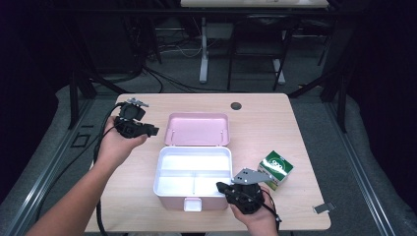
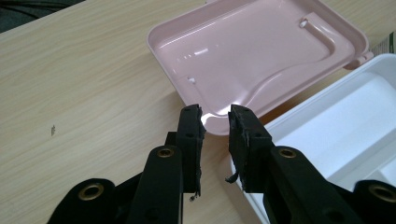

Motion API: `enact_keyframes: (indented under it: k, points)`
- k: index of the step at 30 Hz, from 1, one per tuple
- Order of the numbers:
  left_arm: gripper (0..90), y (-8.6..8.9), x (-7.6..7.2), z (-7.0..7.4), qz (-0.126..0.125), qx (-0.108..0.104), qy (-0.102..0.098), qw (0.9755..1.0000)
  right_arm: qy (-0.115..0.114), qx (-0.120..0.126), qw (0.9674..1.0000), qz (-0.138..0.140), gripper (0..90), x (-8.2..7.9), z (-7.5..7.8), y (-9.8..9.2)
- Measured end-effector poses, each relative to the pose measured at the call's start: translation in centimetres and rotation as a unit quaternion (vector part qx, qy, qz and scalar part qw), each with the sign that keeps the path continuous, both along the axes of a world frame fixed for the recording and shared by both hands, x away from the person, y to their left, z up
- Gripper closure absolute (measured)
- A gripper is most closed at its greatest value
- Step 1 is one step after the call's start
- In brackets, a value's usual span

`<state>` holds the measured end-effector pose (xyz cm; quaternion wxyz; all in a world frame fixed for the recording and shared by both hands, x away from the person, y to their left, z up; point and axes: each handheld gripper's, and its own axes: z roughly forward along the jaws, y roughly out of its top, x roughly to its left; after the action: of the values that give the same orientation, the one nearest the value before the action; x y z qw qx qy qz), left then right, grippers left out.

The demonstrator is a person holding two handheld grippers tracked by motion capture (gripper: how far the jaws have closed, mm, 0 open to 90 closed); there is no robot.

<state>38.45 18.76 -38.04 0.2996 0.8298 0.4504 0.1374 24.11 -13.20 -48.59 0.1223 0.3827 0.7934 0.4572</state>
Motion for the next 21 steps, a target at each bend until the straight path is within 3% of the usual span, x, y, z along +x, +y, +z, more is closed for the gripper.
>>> enact_keyframes:
  k: [9,16,21]
  points:
    - [71.7,0.1,-0.9,-0.2,-0.033,0.029,0.018,0.9989,-0.001,0.0,1.0,-0.003,90.0,0.0,0.0,0.0]
    - [70.3,-0.2,-1.6,-0.4,-0.06,0.059,0.034,0.9959,0.0,0.0,1.0,-0.004,90.0,-0.1,0.1,-0.1]
    - [69.2,-0.7,-2.0,-0.8,-0.079,0.084,0.051,0.992,0.0,-0.002,1.0,-0.003,88.4,-0.1,0.3,-0.1]
